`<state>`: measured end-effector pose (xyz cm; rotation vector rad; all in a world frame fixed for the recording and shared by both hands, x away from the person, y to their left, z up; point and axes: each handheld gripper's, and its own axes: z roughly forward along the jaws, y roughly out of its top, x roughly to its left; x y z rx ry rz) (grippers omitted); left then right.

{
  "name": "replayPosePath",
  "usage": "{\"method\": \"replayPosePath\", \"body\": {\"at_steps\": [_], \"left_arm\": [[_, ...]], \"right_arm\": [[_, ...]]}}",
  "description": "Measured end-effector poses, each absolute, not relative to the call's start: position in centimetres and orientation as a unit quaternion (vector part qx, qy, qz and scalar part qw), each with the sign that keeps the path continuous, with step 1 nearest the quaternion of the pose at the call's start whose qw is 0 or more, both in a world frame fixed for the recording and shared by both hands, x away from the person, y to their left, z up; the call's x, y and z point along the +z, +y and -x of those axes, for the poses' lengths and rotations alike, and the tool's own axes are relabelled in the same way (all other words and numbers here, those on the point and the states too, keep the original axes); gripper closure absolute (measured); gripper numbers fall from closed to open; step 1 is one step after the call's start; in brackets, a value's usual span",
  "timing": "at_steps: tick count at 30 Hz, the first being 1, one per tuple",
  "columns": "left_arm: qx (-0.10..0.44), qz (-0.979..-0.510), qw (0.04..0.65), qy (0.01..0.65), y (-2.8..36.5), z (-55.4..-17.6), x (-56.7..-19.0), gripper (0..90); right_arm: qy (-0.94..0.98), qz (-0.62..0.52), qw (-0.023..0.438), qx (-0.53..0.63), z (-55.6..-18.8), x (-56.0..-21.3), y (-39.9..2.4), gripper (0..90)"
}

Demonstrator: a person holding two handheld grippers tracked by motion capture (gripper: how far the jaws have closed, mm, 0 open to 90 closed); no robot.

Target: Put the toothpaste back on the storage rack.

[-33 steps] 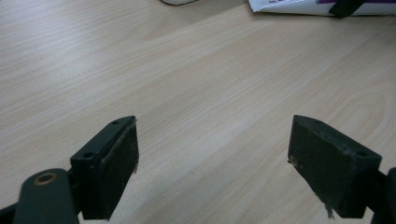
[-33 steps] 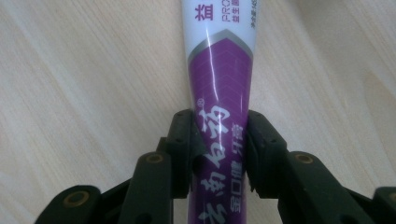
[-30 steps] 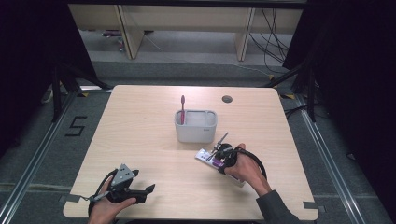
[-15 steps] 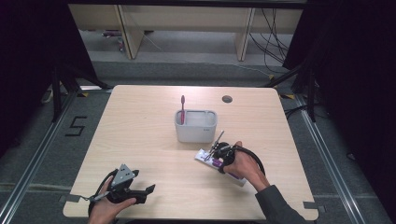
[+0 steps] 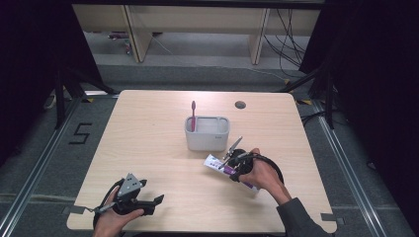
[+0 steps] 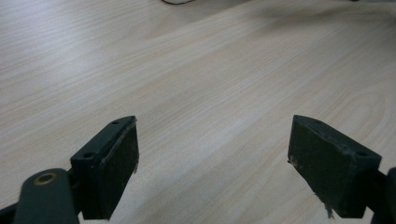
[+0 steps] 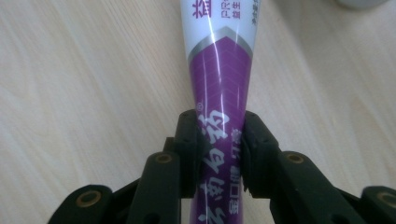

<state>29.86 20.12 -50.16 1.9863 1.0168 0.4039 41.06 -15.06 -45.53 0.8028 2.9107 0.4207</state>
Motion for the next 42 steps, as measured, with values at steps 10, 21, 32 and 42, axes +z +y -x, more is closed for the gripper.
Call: {"method": "replayPosePath", "body": {"at_steps": [10, 21, 32, 42], "left_arm": [[0.160, -0.793, 0.426, 0.406, 20.1, -30.0, -50.3, 15.8], [0.157, -0.796, 0.419, 0.408, 20.0, -29.9, -50.3, 15.8], [0.158, -0.792, 0.424, 0.409, 20.0, -29.9, -50.4, 15.8], [0.155, -0.795, 0.422, 0.407, 20.0, -29.9, -50.4, 15.8]], "right_arm": [[0.929, -0.267, 0.062, 0.250, -40.0, -41.9, -16.8, 71.8], [0.889, -0.275, 0.095, 0.353, -40.1, -38.8, -17.5, 71.9], [0.854, -0.291, 0.106, 0.419, -41.7, -36.1, -17.3, 72.0], [0.824, -0.293, 0.130, 0.467, -44.7, -35.0, -16.2, 72.0]]}}
